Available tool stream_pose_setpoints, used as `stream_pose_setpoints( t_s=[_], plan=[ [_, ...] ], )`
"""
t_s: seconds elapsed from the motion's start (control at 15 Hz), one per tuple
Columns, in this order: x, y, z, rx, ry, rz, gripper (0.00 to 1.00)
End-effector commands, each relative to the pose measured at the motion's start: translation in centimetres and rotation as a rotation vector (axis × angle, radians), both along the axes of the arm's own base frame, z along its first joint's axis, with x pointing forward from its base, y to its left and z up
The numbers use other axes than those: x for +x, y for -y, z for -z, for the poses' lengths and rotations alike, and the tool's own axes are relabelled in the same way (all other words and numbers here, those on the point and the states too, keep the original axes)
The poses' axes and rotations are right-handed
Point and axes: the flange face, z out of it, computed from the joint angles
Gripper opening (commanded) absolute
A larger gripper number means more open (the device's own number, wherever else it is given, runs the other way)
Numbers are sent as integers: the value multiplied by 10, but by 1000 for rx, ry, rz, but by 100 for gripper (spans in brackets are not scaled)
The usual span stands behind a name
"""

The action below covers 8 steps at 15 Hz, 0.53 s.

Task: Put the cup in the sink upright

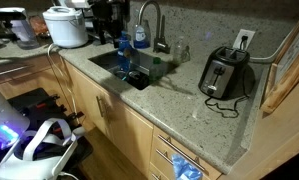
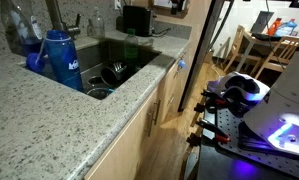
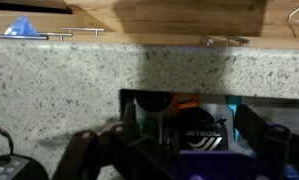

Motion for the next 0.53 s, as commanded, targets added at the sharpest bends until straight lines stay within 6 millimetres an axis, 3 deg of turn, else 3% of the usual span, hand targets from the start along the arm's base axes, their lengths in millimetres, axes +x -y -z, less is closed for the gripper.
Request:
stream_pose_setpoints(
  t_s=[0.0, 0.27, 0.47],
  plan=[
    [44, -10, 4, -140, 83, 24, 100],
    [75, -28, 22, -284, 117, 42, 100],
    [83, -35, 40, -366, 95, 33, 100]
  ],
)
